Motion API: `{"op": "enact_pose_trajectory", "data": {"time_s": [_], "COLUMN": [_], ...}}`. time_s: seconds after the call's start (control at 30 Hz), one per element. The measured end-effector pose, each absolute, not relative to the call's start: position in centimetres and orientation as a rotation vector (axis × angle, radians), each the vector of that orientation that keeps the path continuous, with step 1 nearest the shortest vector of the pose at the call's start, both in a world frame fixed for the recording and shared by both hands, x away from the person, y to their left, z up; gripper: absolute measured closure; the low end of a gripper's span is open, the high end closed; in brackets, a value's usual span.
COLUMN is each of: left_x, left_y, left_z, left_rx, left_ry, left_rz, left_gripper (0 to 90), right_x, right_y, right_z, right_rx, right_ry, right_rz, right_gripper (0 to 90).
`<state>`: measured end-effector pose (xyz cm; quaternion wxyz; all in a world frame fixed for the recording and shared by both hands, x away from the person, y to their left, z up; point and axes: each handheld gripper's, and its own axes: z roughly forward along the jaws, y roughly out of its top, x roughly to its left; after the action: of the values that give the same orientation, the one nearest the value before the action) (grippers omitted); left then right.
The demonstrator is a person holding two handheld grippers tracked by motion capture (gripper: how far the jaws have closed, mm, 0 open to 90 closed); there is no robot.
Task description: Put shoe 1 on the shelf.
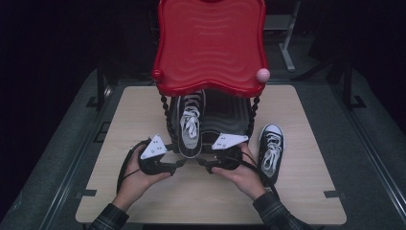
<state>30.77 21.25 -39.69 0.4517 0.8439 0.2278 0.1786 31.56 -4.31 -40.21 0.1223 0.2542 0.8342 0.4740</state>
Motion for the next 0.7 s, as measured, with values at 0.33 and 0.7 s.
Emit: {"op": "enact_pose_trajectory", "data": {"time_s": [0.33, 0.7], "left_x": [30.6, 31.4], "left_y": [20.7, 19.6], "left_z": [-39.5, -37.7], "left_rx": [2.088, 2.068], "left_ry": [0.595, 0.656], "left_rz": [0.431, 0.452], "left_gripper": [40.2, 41.7], "right_x": [31.1, 32.0], "right_y": [-3.4, -4.1], "right_z": [-39.9, -38.2], "right_rx": [0.748, 0.748], "right_ry": [2.415, 2.403], "right_rz": [1.329, 1.316], "right_gripper": [44.0, 46.3]}}
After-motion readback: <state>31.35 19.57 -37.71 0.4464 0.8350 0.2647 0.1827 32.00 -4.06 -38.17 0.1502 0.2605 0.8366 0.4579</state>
